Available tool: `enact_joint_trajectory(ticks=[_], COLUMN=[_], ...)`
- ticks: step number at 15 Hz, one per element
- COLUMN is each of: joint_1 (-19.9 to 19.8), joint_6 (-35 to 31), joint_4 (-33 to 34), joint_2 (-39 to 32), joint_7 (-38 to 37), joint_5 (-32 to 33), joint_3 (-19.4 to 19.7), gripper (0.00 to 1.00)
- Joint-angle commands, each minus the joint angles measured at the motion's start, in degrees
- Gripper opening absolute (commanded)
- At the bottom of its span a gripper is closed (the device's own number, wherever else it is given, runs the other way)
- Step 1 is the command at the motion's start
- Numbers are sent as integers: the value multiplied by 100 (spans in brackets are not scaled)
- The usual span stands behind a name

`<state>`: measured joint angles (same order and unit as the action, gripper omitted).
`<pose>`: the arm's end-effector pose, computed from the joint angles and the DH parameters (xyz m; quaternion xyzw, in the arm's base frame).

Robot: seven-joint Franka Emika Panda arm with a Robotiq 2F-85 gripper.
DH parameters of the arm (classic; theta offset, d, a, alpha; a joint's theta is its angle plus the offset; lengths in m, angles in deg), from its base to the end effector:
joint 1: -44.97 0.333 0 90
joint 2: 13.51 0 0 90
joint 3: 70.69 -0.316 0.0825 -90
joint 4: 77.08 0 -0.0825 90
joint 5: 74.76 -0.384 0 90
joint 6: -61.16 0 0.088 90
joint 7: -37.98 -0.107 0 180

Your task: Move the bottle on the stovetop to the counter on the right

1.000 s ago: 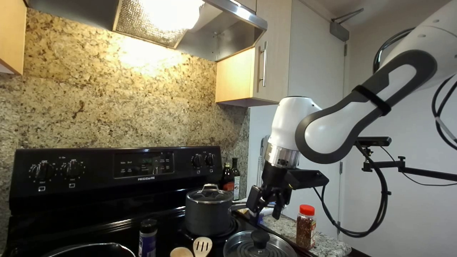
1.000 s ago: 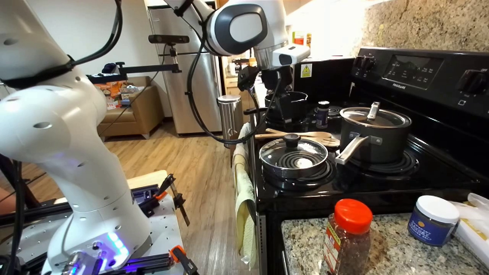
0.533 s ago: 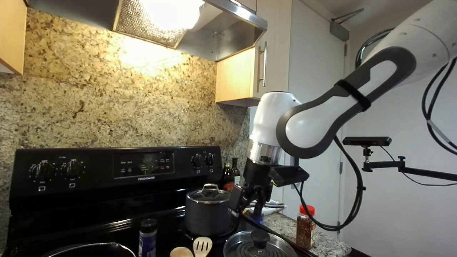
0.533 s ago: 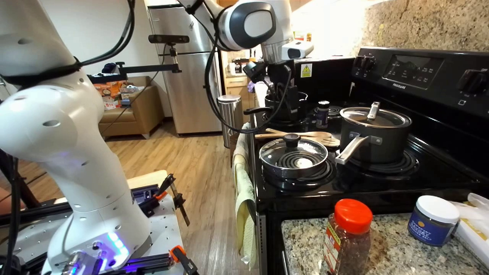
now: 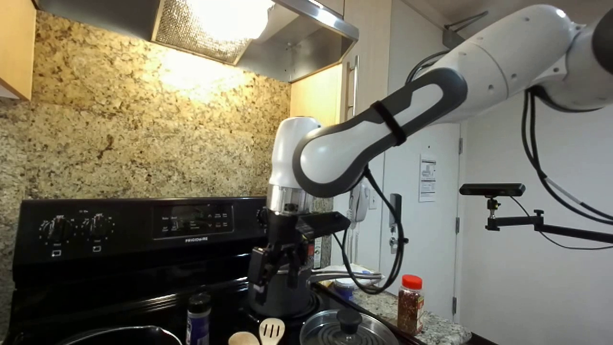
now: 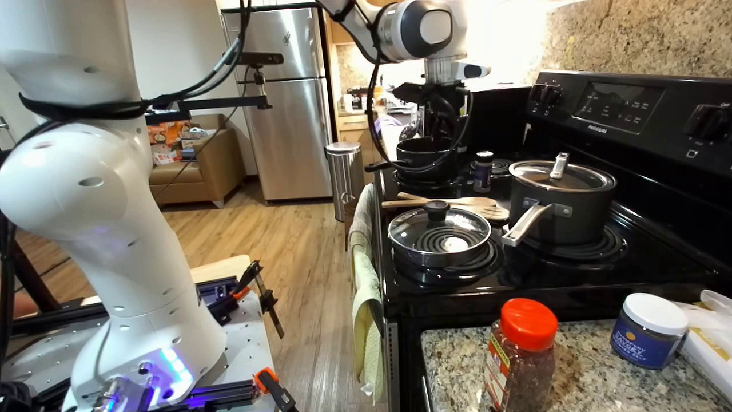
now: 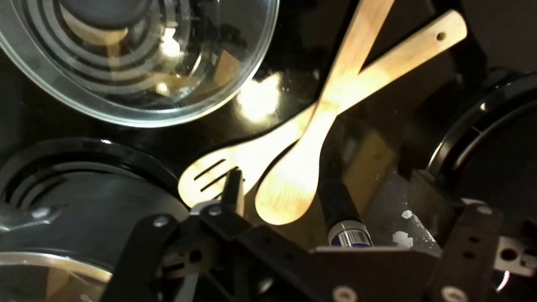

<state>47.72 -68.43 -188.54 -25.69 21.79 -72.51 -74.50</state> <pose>0.6076 0.0672 0.3834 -0.9959 0.0733 -0.0529 0.0017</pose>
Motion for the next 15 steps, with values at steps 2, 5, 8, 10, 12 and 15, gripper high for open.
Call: enact_joint_trajectory(ticks=[2,5,8,10,12,15], joint_1=[128,135,35,4,-26,-78], joint_6=[171,213,67,166,313,765], joint_4=[481,651,867,1218,1682,2487], joint_2=[-353,-484,-661,-876,-1158,-1650], joint_7=[90,122,806,1303,1739,2270], joint_5=[-32,-35,-165,-163,-195,-355], joint_3=[109,118,18,-6,-33,-97], gripper=[100,100,100,100,100,100])
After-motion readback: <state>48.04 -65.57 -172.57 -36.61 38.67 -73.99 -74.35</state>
